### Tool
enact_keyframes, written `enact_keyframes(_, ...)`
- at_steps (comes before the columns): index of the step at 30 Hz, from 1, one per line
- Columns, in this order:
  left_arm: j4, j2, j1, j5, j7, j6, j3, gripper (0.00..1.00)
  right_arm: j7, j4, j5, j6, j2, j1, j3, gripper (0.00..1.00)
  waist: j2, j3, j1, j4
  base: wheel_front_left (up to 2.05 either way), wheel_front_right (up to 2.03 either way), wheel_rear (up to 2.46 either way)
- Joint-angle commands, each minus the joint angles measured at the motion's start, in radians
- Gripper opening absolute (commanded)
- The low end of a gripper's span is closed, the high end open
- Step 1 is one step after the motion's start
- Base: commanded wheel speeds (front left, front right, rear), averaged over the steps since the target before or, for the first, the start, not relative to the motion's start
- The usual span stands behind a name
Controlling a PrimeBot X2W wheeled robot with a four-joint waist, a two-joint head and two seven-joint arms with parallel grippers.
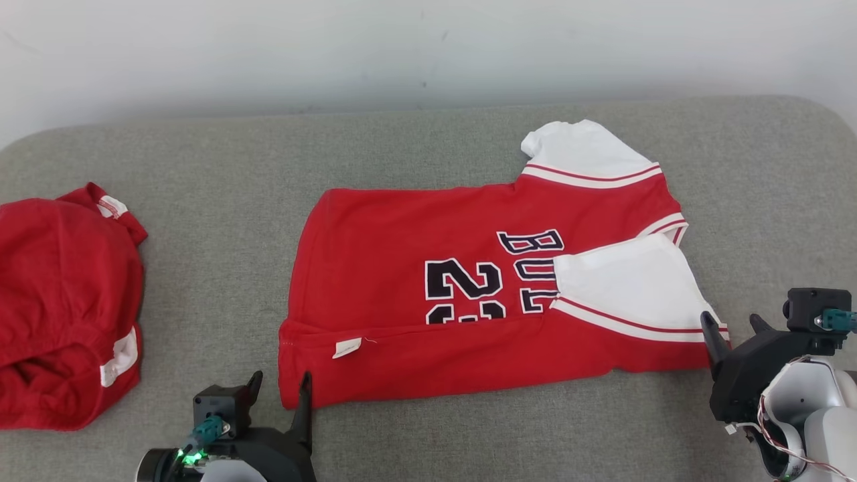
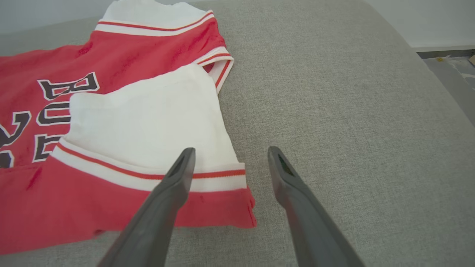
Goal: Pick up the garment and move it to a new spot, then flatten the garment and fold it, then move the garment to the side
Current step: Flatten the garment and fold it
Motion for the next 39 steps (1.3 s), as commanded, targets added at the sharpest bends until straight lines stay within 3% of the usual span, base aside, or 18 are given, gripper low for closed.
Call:
enact_keyframes(1, 0.002, 0.001, 0.001, 0.012, -0.007, 0.005, 0.001, 1.0, 0.001, 0.001, -0.005, 0.0, 0.004, 0.007, -0.003, 1.0, -0.0001, 0.01, 0.0001, -0.004, 0.0, 0.0, 0.0)
enact_keyframes(12, 0.076, -0.02, -0.045, 0.015, 0.028, 0.02, -0.023, 1.0, 0.087, 0.074, -0.044, 0.0, 0.037, 0.002, -0.048, 1.0, -0.0001, 0.051, 0.0001, 0.013, 0.0, 0.0, 0.0)
enact_keyframes(17, 0.109, -0.037, -0.049, -0.009, 0.048, 0.005, -0.028, 1.0, 0.114, 0.108, 0.017, 0.0, 0.067, -0.005, -0.047, 1.0, -0.0001, 0.057, 0.0001, 0.014, 0.0, 0.0, 0.0)
enact_keyframes(18, 0.118, -0.041, -0.05, -0.008, 0.056, -0.002, -0.031, 0.74, 0.123, 0.114, 0.029, 0.001, 0.073, -0.003, -0.04, 1.0, -0.0001, 0.057, 0.0001, 0.013, 0.0, 0.0, 0.0)
enact_keyframes(19, 0.125, -0.044, -0.05, -0.012, 0.06, -0.008, -0.035, 0.46, 0.126, 0.116, 0.042, 0.001, 0.078, -0.002, -0.037, 0.78, -0.0001, 0.057, 0.0001, 0.012, 0.0, 0.0, 0.0)
enact_keyframes(20, 0.13, -0.049, -0.051, -0.019, 0.06, -0.016, -0.036, 0.0, 0.124, 0.116, 0.051, 0.002, 0.079, -0.003, -0.034, 0.31, -0.0001, 0.055, 0.0001, 0.01, 0.0, 0.0, 0.0)
enact_keyframes(21, 0.137, -0.054, -0.05, -0.023, 0.063, -0.023, -0.037, 0.0, 0.119, 0.116, 0.057, 0.002, 0.08, -0.001, -0.033, 0.0, -0.0001, 0.052, 0.0001, 0.009, 0.0, 0.0, 0.0)
enact_keyframes(30, 0.139, -0.038, 0.0, -0.053, 0.047, -0.033, -0.029, 0.0, 0.043, 0.043, 0.097, 0.0, 0.064, 0.056, -0.065, 0.0, -0.0001, -0.016, 0.0001, 0.012, 0.0, 0.0, 0.0)
enact_keyframes(39, 0.037, 0.007, 0.098, -0.062, 0.059, -0.002, -0.029, 0.0, 0.055, -0.094, 0.115, -0.001, 0.078, 0.208, -0.099, 0.0, -0.0001, -0.089, 0.0001, 0.013, 0.0, 0.0, 0.0)
